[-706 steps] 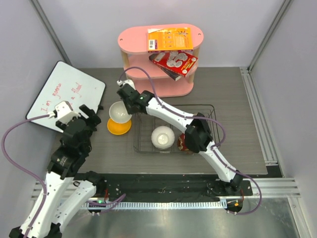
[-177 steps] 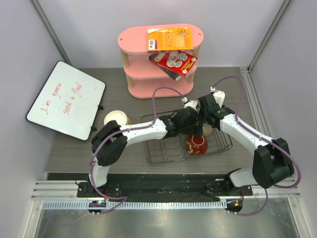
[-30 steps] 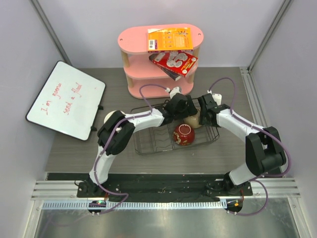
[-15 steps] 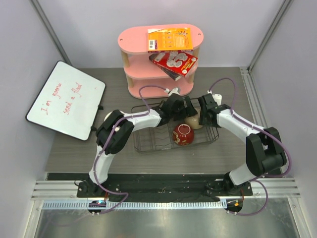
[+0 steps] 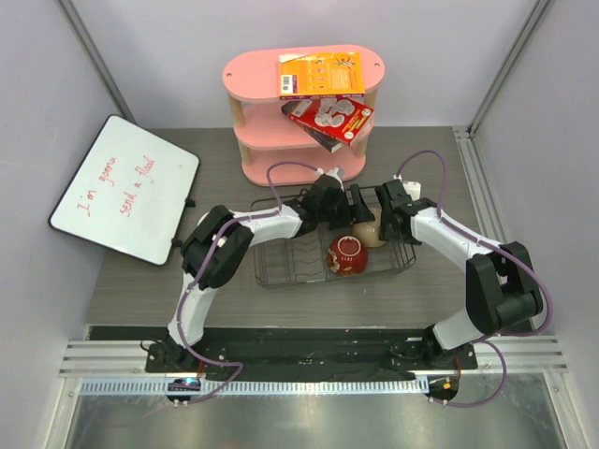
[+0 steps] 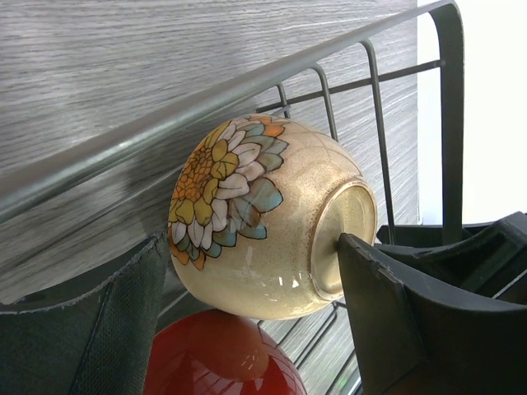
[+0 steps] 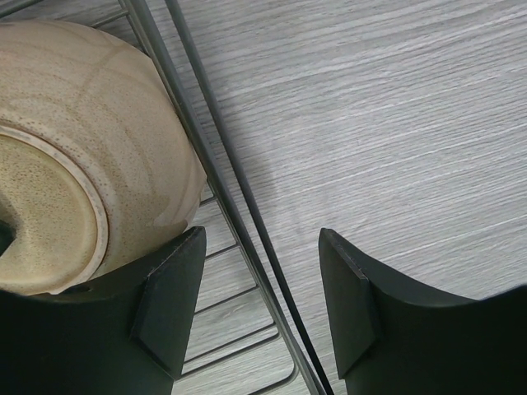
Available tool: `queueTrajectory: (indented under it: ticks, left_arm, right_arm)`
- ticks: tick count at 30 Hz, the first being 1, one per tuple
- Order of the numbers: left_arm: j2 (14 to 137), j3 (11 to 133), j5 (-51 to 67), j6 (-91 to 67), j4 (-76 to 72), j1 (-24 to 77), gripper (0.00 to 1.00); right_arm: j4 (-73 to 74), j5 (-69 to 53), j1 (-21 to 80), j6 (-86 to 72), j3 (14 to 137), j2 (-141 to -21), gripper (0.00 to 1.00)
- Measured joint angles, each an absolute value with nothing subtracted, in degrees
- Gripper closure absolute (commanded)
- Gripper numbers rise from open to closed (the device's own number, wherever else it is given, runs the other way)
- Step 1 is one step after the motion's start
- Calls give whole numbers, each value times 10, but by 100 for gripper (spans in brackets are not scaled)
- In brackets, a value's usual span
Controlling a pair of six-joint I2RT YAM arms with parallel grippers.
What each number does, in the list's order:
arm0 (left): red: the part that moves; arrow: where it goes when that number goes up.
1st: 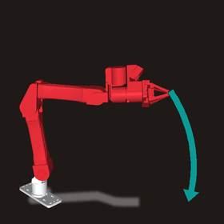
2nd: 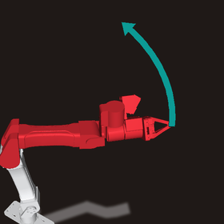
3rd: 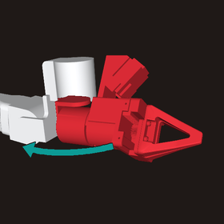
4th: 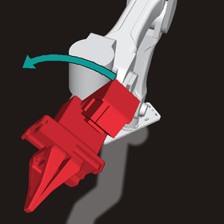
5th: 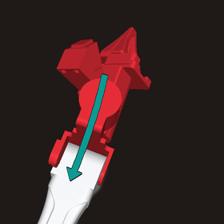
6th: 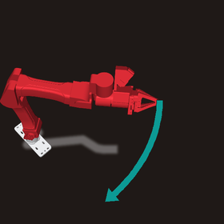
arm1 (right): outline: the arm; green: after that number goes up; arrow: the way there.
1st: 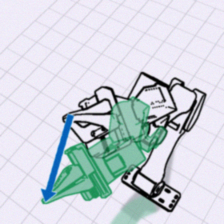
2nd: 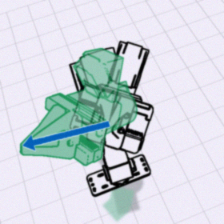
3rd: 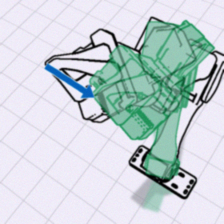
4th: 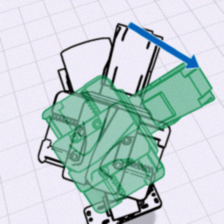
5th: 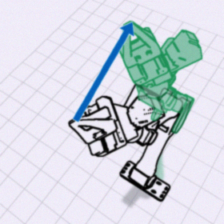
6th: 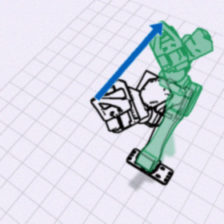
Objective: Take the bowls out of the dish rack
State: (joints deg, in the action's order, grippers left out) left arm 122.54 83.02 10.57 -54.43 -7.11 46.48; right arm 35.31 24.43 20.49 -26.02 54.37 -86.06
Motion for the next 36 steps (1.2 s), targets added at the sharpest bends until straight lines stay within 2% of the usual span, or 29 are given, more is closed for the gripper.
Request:
queueTrajectory:
  ticks: [2, 5, 6, 8, 9, 11, 12, 15, 25, 34, 36]
  left_arm:
    - [1225, 830, 109, -540, -72, 464, 40]
    - [1225, 830, 117, -533, -72, 463, 54]
    - [1225, 830, 119, -531, -72, 463, 65]
    - [1224, 830, 125, -527, -69, 463, 73]
    - [1223, 830, 127, -522, -67, 463, 84]
    - [1221, 830, 131, -518, -63, 463, 98]
    - [1220, 830, 133, -516, -60, 463, 100]
    - [1217, 830, 140, -514, -53, 463, 100]
    - [1196, 819, 144, -510, -38, 463, 100]
    - [1185, 799, 182, -494, -29, 486, 100]
    - [1184, 799, 182, -491, -27, 486, 82]
  right_arm:
    - [354, 244, 205, -260, 544, -861, 36]
    - [356, 245, 205, -260, 544, -861, 36]
    - [357, 245, 205, -260, 544, -861, 36]
    - [357, 247, 205, -260, 543, -861, 36]
    - [358, 247, 205, -260, 543, -861, 36]
    - [359, 248, 205, -261, 543, -861, 35]
    - [359, 248, 205, -261, 543, -861, 35]
    - [360, 248, 205, -262, 543, -861, 35]
    - [371, 225, 204, -266, 544, -842, 23]
    - [349, 172, 209, -274, 594, -768, 22]
    - [345, 170, 210, -274, 611, -756, 22]
